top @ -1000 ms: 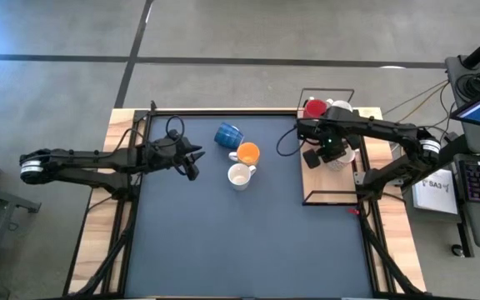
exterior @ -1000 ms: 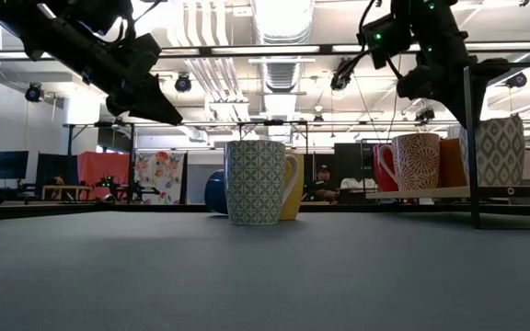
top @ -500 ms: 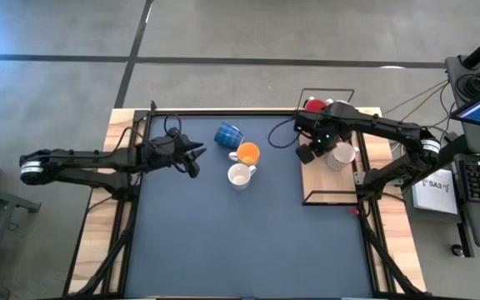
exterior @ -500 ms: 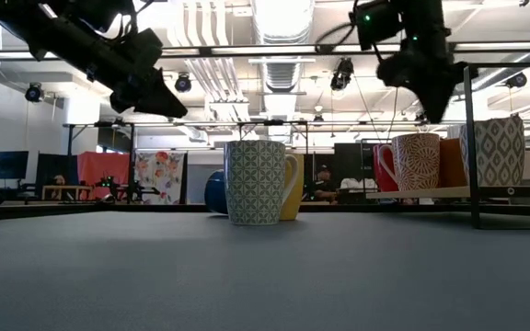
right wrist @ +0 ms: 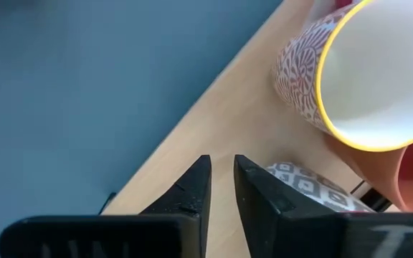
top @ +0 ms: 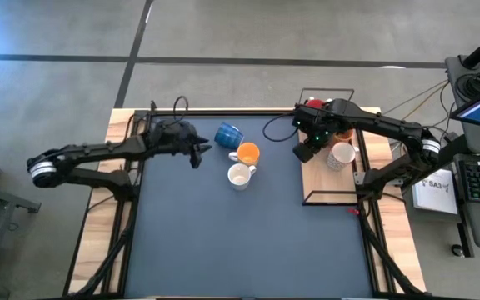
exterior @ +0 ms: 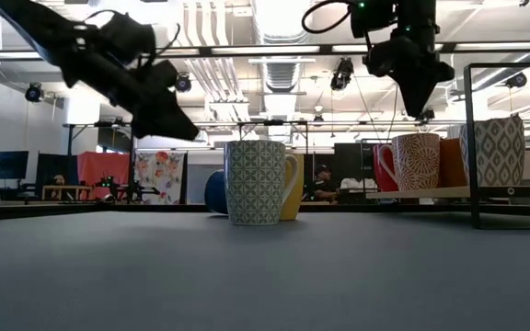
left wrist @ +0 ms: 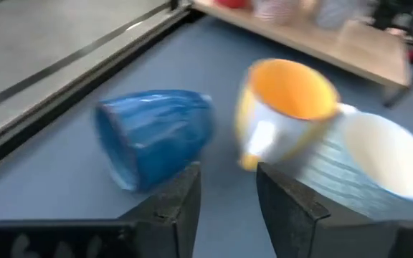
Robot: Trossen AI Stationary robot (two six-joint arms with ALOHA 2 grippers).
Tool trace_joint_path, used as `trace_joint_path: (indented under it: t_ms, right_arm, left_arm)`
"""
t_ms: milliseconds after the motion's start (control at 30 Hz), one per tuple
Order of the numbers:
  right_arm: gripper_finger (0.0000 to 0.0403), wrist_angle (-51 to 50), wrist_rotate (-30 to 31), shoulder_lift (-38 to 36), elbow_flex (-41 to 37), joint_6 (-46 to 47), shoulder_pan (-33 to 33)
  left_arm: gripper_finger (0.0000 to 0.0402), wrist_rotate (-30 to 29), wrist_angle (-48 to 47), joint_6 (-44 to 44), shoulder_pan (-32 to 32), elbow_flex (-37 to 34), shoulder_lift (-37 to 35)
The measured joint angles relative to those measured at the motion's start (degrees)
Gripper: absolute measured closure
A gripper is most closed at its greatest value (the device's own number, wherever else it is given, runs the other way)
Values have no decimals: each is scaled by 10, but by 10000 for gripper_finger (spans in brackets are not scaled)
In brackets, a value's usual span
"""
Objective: Place coffee mugs
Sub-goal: Adjust the blue mug
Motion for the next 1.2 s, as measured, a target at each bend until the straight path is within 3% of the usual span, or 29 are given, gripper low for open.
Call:
trace_joint_path:
  t_ms: [133,433,567,700,867,1033,1200]
  right_arm:
    - [330,-1,0,0,0,-16,0]
    - [289,1,0,0,0,-28,0]
    - [280,1,0,0,0,-29,0]
    - [277,1,0,0,0,-29,0]
    - [280,1,0,0,0,-29,0]
    - [277,1,0,0,0,-25,0]
    - [283,1,0,0,0,-25,0]
  left_arm:
    - [258,30,-1,2,49,36,52]
    - [231,195,-17,-15,136,131,203]
    - [231,212,-14,-18,157,148,255]
    - [231,272,-1,-21,163,164,295]
    - [232,273,5,-20,165,179,329]
    - [256,274,6,-24,164,185,341]
    - [336,286,9,-35,164,185,338]
